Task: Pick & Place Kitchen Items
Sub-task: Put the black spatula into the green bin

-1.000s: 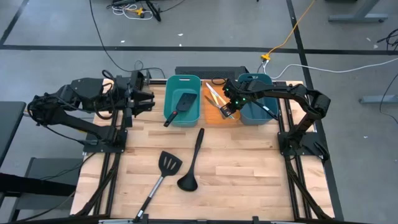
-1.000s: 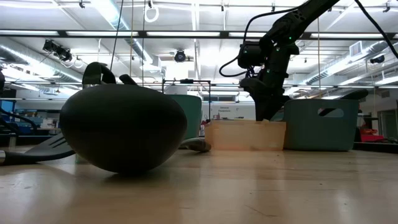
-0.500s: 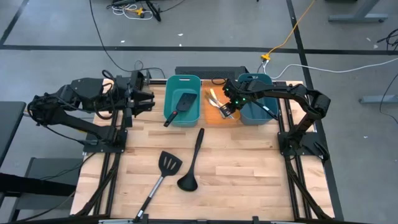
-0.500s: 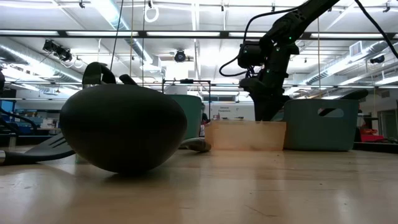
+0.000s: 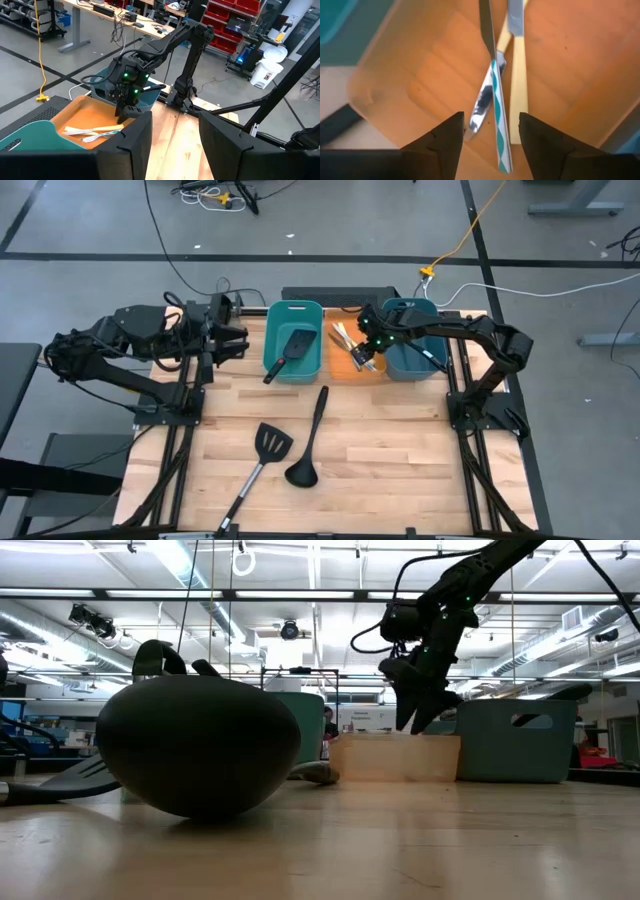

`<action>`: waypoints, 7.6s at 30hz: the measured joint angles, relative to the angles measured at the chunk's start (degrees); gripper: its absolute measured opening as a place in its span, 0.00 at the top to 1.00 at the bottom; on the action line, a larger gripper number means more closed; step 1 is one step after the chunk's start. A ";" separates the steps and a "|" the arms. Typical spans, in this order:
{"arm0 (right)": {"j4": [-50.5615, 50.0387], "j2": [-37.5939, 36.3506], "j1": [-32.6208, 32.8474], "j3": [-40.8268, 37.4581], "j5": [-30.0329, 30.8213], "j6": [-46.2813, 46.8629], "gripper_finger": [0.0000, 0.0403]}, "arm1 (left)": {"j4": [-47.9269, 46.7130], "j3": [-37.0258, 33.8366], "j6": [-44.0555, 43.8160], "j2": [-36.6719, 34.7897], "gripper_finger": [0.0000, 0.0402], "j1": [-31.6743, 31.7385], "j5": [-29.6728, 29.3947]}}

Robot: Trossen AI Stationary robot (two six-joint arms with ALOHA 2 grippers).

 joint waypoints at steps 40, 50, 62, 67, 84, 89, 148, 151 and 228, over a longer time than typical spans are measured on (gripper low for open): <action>2.51 -37.58 8.85 0.02 1.13 -9.22 0.69 | 0.91 0.02 2.02 2.62 0.59 0.00 0.04; 8.43 -44.46 13.64 0.02 2.10 -9.30 0.84 | 0.86 0.02 2.02 2.62 0.59 0.01 0.07; 12.05 -50.99 18.79 0.02 -1.51 -17.39 0.98 | 0.84 0.02 2.41 2.62 0.59 -0.01 0.09; 12.21 -51.39 20.45 0.02 -1.45 -17.81 0.98 | 0.83 0.02 2.41 2.62 0.59 0.00 0.09; 12.20 -51.06 22.58 0.02 0.74 -19.39 0.99 | -3.93 0.13 2.82 6.37 0.59 -0.01 17.61; 12.18 -51.06 22.58 0.02 0.72 -19.36 0.98 | -4.05 0.06 4.34 10.05 0.59 -1.20 26.03; 8.71 -47.73 22.57 0.00 2.20 -16.63 0.98 | -19.76 0.00 50.05 27.81 0.58 -33.99 21.56; 8.67 -47.62 22.57 0.00 2.14 -16.50 0.98 | -19.74 0.00 51.93 29.48 0.58 -35.37 19.09; 6.04 -47.54 22.67 0.00 -4.40 -16.31 0.98 | -9.16 -3.32 72.44 41.75 0.59 -47.77 13.11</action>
